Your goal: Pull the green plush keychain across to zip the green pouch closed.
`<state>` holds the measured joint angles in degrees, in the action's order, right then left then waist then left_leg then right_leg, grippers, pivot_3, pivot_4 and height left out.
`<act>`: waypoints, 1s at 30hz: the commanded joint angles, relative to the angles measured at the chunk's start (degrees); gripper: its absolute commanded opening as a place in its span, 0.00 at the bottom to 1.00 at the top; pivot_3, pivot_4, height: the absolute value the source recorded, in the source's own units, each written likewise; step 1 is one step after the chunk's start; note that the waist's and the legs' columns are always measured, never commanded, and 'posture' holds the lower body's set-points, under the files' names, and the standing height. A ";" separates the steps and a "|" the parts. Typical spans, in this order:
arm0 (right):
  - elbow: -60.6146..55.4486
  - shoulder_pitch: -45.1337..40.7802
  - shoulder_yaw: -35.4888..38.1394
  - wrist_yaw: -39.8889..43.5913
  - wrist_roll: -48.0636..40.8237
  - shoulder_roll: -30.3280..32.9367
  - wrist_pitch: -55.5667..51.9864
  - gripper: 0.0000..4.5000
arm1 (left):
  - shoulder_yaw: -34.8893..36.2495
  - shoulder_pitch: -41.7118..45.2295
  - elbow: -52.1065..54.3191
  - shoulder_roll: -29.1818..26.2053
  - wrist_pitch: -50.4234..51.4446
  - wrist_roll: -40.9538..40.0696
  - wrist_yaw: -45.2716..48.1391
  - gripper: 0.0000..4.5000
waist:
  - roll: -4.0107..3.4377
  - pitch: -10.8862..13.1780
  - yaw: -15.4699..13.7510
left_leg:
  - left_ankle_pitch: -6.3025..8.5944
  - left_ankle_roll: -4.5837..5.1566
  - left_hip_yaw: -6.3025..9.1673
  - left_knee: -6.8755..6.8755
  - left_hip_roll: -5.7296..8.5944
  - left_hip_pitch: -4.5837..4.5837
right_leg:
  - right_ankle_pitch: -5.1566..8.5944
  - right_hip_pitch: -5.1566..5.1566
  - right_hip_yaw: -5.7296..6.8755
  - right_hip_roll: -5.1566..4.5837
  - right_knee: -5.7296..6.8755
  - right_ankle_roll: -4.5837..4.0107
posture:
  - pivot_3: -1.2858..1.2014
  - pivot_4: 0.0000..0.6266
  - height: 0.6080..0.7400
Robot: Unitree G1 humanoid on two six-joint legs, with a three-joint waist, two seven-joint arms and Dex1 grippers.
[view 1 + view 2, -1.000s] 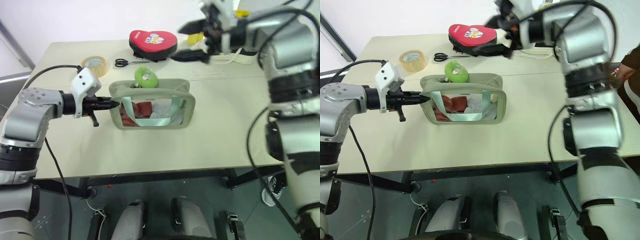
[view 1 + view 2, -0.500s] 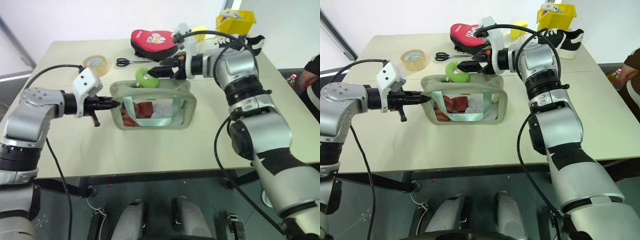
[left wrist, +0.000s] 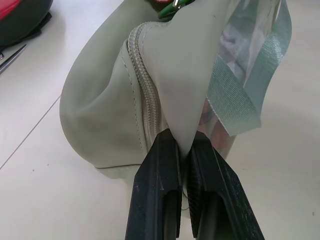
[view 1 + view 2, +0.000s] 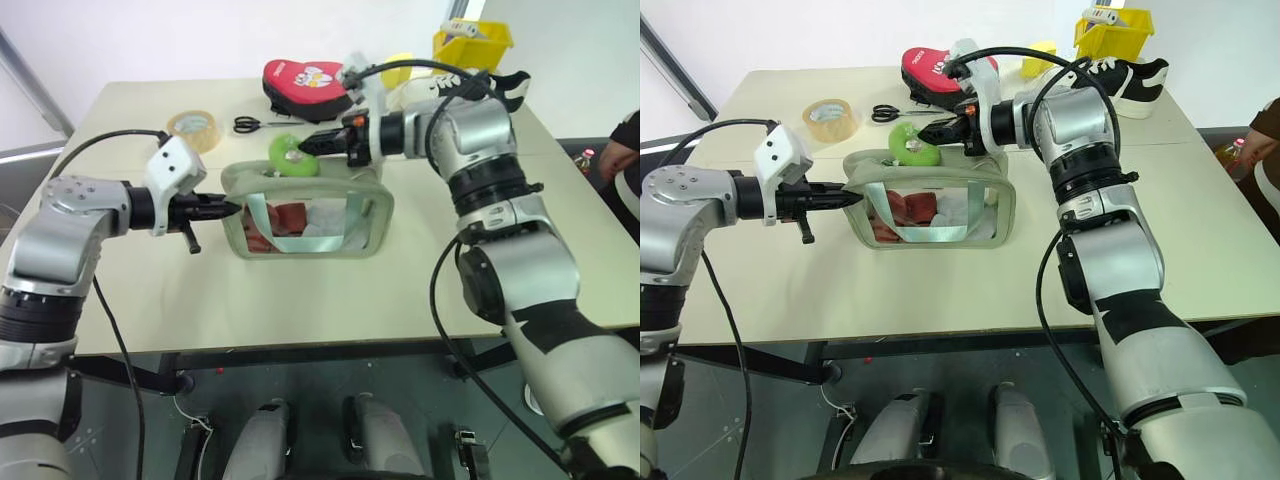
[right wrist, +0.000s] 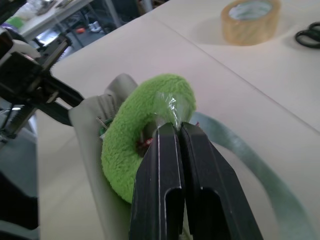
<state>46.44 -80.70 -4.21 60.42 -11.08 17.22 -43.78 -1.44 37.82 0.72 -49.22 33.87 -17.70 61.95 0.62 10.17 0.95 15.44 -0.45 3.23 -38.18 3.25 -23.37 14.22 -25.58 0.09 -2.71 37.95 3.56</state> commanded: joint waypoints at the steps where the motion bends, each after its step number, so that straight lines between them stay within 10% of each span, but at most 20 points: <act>1: -6.16 -1.58 2.57 -2.78 -0.38 3.10 1.59 0.00 | 0.44 0.71 0.44 -0.35 -0.97 0.34 -0.14 0.00 | 0.00 0.00 -0.02 | 0.00 0.00 0.00 0.00 0.00 0.00 | 0.00 0.00 0.00 0.00 0.00 0.00 | 0.52 0.24 1.00; 15: -44.89 17.11 3.37 -12.65 3.13 22.81 -7.89 0.00 | 1.81 -0.93 0.63 -1.56 -0.31 -0.24 -0.68 0.00 | -0.01 0.00 0.01 | 0.01 0.03 -0.03 0.01 -0.01 -0.02 | 0.00 0.00 -0.01 0.00 -0.05 0.00 | 0.52 0.24 1.00; 30: -44.69 33.88 6.83 -24.31 3.88 22.63 -6.01 0.00 | 1.09 0.13 0.37 -2.35 0.27 -0.07 0.67 0.00 | -0.01 0.00 -0.18 | 0.01 0.04 -0.04 -0.04 -0.03 0.05 | 0.00 0.11 0.00 0.03 -0.02 0.00 | 0.52 0.24 1.00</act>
<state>1.58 -45.43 -0.35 36.97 -8.09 37.92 -51.07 -1.46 37.47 0.94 -49.90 34.30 -18.14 62.44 0.61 10.17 0.77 15.45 -0.41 3.18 -38.22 3.22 -23.32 14.22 -25.46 0.10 -2.68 37.92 3.57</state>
